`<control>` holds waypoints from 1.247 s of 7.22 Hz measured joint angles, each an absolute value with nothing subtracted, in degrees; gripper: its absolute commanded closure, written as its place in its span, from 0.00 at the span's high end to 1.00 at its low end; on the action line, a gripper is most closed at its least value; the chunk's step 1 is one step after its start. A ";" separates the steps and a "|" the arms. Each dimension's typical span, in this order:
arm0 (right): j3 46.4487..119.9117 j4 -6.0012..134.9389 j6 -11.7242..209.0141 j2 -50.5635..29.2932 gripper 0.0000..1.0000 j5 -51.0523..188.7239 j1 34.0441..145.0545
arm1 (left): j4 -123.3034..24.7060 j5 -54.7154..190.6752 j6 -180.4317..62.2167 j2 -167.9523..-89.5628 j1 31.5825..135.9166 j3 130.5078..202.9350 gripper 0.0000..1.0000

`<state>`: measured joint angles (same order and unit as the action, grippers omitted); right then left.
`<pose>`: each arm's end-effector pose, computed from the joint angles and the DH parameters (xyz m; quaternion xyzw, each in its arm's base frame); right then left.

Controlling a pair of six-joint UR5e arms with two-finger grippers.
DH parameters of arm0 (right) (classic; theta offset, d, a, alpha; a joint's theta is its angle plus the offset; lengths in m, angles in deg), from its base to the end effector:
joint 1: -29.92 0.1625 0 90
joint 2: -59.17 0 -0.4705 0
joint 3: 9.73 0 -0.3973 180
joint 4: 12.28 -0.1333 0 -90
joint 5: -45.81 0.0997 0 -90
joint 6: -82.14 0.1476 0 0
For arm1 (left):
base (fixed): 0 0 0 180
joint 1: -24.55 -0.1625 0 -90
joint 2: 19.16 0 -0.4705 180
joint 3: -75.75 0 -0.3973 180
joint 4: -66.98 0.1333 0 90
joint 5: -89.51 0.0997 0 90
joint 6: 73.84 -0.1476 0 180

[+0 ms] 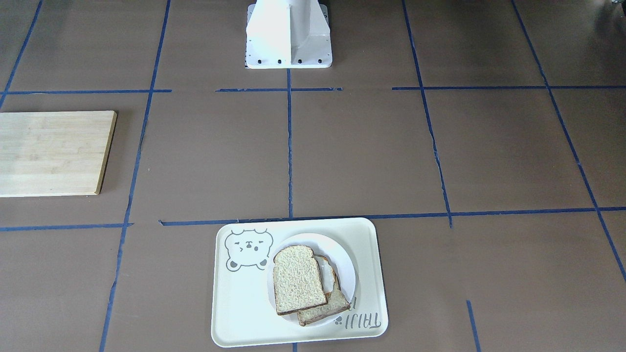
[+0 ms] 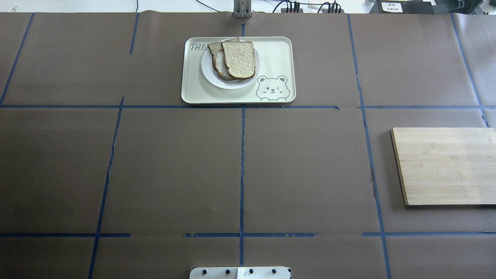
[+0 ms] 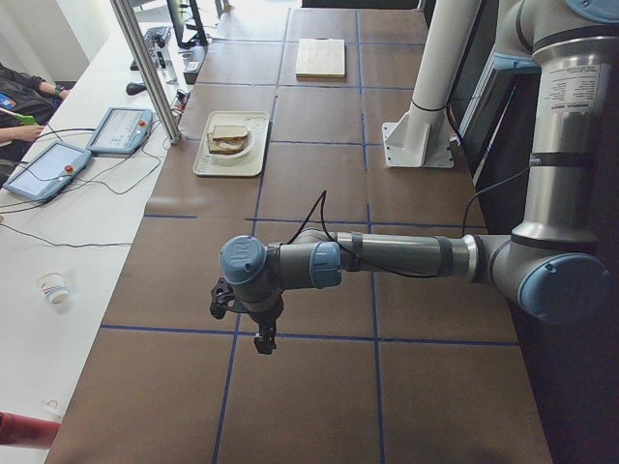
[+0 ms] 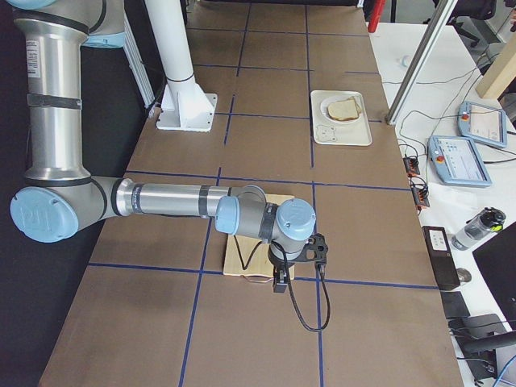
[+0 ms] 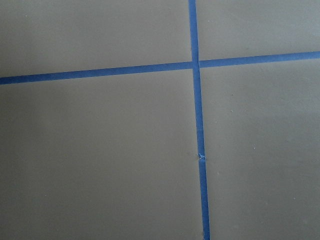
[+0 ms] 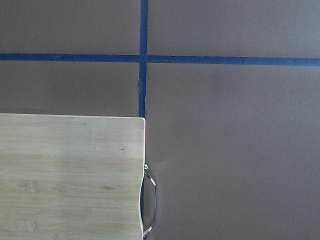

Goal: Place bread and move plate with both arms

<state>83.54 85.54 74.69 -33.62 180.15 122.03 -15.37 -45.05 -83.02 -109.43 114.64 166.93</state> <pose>0.0470 -0.4584 0.7466 -0.0277 -0.3802 -0.0189 0.9243 -0.0305 -0.4871 0.7383 -0.0193 0.3814 0.0528 0.9227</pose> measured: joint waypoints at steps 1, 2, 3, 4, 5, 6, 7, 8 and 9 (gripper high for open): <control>83.39 85.17 74.81 -33.66 1.00 179.91 122.07 | -15.39 -45.05 -83.16 -109.40 114.64 166.95 1.00; 83.26 84.44 74.90 -33.77 1.00 179.68 122.09 | -15.43 -45.05 -83.31 -109.28 114.64 166.97 1.00; 83.22 83.87 74.97 -33.95 1.00 179.49 122.14 | -15.45 -45.05 -83.38 -109.12 114.64 166.98 1.00; 83.19 83.60 75.01 -34.03 1.00 179.39 122.24 | -15.46 -45.05 -83.43 -109.04 114.64 166.98 1.00; 83.18 83.52 75.06 -34.05 1.00 179.35 122.41 | -15.46 -45.05 -83.47 -109.02 114.64 166.98 1.00; 83.18 83.51 75.16 -34.06 1.00 179.34 122.55 | -15.46 -45.05 -83.49 -108.99 114.64 166.98 1.00; 83.18 83.52 75.26 -34.03 1.00 179.40 122.63 | -15.46 -45.05 -83.48 -108.96 114.66 167.01 1.00; 83.18 83.50 75.32 -33.98 1.00 179.47 122.73 | -15.46 -45.05 -83.47 -108.95 114.70 167.04 1.00; 83.25 83.48 75.42 -33.91 1.00 179.54 122.85 | -15.46 -45.05 -83.48 -108.96 114.72 167.05 1.00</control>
